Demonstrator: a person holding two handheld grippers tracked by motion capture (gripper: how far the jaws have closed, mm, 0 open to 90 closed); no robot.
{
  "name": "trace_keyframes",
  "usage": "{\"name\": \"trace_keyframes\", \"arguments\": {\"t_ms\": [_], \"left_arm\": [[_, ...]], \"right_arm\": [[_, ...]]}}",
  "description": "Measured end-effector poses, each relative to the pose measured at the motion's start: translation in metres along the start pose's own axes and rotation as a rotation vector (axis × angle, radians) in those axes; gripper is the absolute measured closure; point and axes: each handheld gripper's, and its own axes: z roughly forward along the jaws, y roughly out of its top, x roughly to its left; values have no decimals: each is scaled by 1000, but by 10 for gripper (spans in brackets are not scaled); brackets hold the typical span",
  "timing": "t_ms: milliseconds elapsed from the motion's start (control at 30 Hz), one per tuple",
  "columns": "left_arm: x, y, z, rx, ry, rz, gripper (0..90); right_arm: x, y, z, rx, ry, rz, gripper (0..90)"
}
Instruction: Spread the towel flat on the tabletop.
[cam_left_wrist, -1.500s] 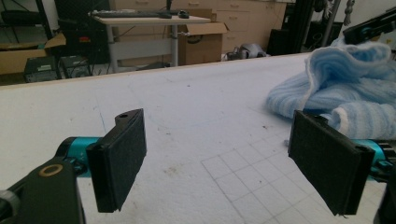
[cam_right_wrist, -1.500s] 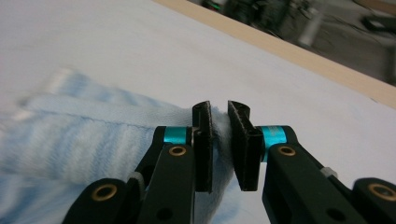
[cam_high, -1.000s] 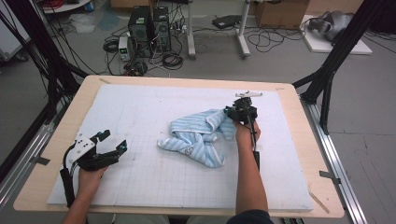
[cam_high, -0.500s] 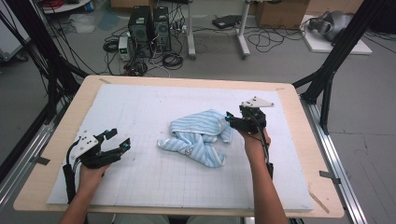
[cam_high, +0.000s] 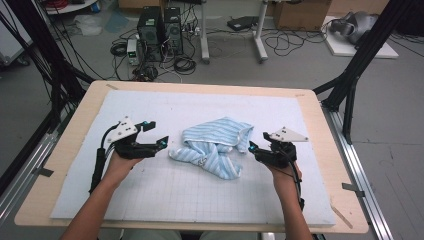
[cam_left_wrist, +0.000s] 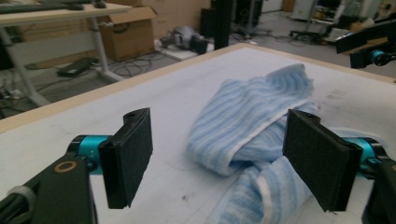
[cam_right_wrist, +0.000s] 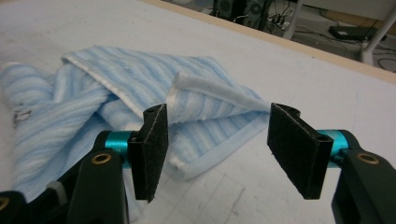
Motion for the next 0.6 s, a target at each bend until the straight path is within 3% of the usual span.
{"name": "trace_keyframes", "arguments": {"t_ms": [200,333,600], "left_arm": [[-10,12,34,33,-93,24,287],[-15,19,56,68,-134,46,313],[-27,17,95,152,-210,89,388]], "right_arm": [[-4,-9,-13,-3,6,5,381],[-6,-12,-20,-7,9,11,382],[-9,-23,-24,-5,23,40,382]]}}
